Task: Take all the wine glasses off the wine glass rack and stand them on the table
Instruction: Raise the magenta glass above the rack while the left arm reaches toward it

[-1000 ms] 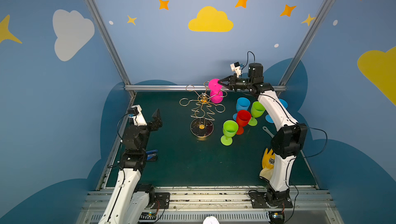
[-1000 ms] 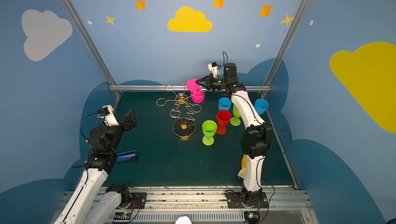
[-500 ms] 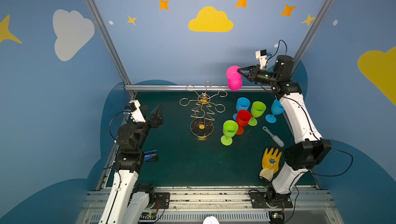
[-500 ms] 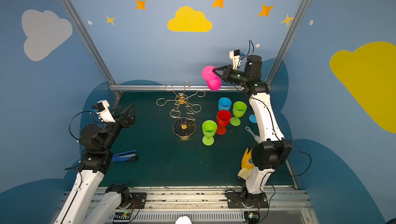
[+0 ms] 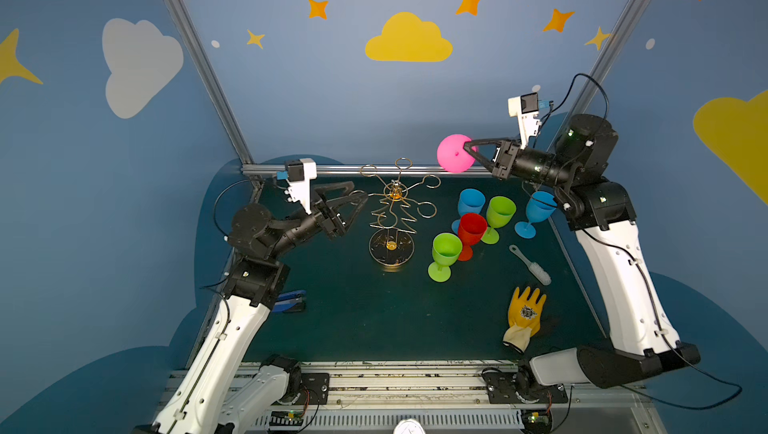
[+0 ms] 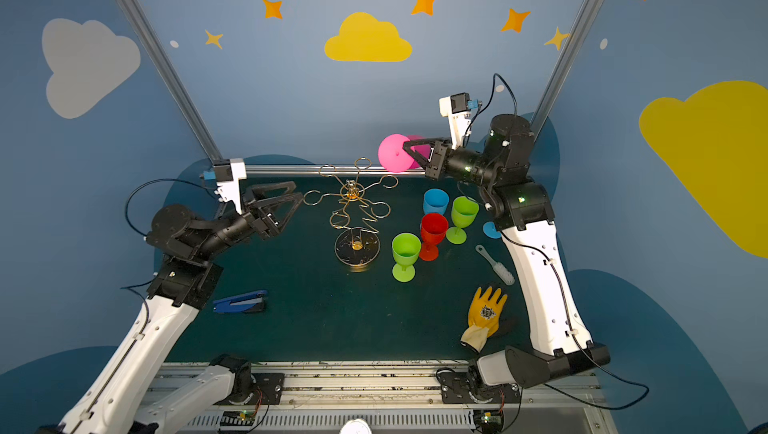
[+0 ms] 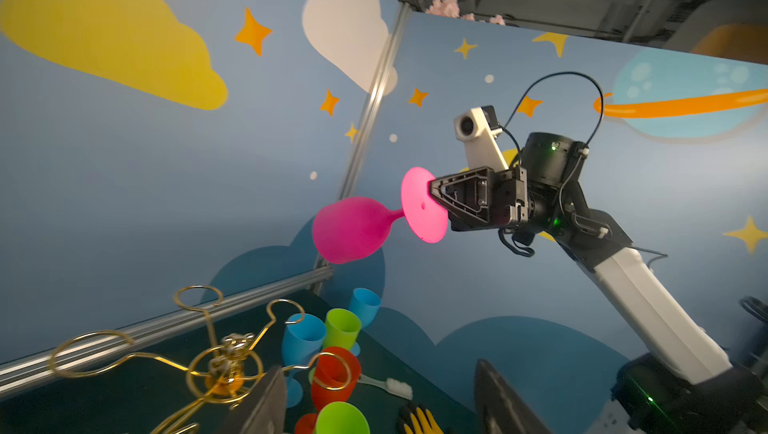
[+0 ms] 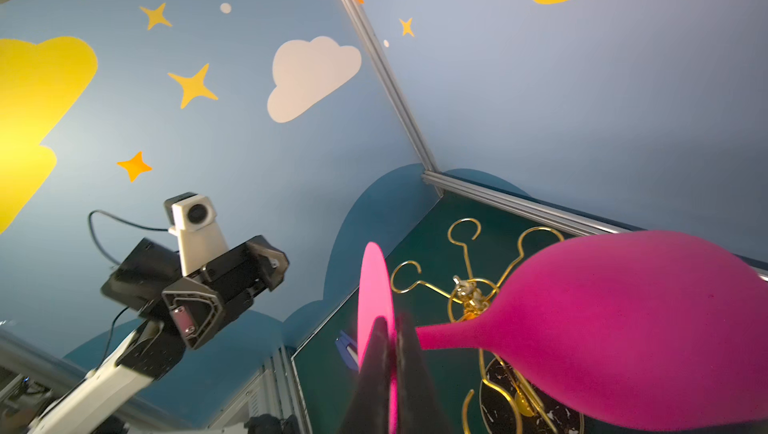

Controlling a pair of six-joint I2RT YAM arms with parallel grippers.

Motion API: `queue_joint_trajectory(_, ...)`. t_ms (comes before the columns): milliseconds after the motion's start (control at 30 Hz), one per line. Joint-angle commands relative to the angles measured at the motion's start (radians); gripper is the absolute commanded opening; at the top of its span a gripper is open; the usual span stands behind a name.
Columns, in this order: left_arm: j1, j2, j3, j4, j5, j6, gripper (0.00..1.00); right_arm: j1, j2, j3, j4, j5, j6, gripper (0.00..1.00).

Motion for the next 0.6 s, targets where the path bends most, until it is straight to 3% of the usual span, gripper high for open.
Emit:
queue_joint_trajectory(0,-0.077,0.039,0.056,0.021,0.037,0.023,0.69,0.046,-0.059,-0.03,-0.047,0.038,-0.085,0.0)
queue_joint_trajectory(300,-0.205,0.143,0.118,0.112,0.049,-0.016,0.68,0.181,-0.122,-0.101,-0.044,0.082,-0.11,0.0)
queue_joint_trajectory(567,-0.257,0.184,0.141,0.14,0.053,-0.042,0.65,0.28,-0.12,-0.115,-0.051,0.133,-0.145,0.0)
